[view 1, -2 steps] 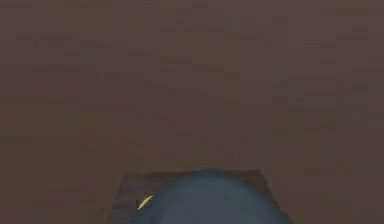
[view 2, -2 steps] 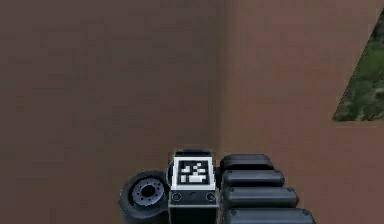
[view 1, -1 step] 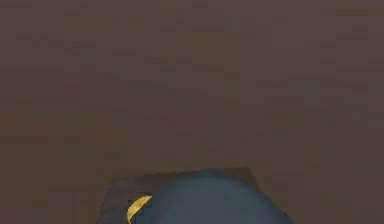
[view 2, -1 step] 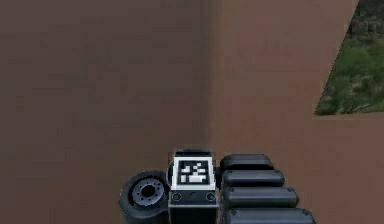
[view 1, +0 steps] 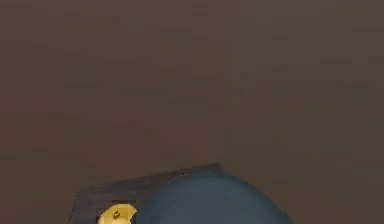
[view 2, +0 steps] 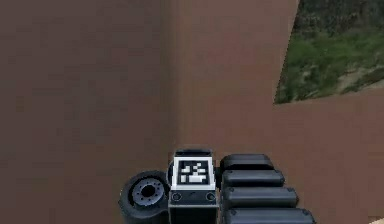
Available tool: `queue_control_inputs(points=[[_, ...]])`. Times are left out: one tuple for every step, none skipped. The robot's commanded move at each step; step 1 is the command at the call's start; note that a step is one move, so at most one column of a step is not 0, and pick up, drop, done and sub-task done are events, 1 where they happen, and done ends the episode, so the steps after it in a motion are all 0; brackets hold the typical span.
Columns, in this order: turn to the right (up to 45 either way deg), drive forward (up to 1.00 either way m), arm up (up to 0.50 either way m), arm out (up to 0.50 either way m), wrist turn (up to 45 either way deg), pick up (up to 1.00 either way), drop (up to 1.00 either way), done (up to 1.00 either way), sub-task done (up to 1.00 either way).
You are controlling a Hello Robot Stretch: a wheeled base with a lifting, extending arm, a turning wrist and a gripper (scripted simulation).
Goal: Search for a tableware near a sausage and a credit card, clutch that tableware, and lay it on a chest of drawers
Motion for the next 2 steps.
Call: queue_control_inputs(points=[[-15.0,0.0,0.0,0.0,0.0,0.0,0.0,0.0,0.0],[18.0,0.0,0.0,0.0,0.0,0.0,0.0,0.0,0.0]])
